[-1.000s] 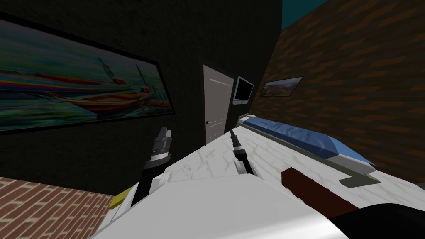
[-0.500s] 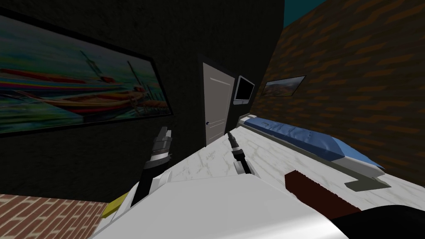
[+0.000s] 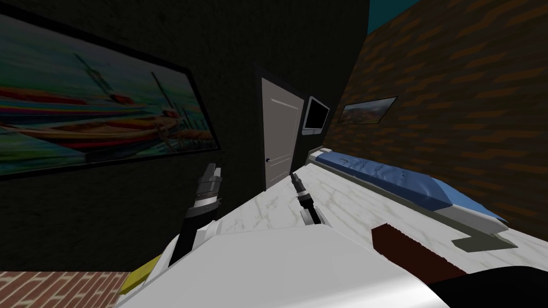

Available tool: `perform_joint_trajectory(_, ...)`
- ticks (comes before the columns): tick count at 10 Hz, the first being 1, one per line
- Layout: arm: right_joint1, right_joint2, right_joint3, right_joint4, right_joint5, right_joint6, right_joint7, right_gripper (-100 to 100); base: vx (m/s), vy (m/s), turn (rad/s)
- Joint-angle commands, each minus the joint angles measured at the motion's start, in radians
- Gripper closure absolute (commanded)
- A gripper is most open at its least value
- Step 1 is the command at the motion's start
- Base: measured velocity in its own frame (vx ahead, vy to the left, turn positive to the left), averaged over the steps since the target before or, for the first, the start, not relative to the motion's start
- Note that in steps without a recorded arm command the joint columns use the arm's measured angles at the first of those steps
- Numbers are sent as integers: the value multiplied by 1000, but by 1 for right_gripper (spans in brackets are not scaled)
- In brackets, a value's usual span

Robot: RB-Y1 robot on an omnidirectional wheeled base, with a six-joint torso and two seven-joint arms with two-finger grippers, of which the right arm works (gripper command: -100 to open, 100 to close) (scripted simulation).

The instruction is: Pull the door open

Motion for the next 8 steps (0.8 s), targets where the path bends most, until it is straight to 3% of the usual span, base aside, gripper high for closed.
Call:
perform_joint_trajectory(1,-15,-6,3,45,9,-19,30,-100,117,22,-7)
perform_joint_trajectory(8,-62,-23,20,191,45,-69,134,-100,84,14,-5)
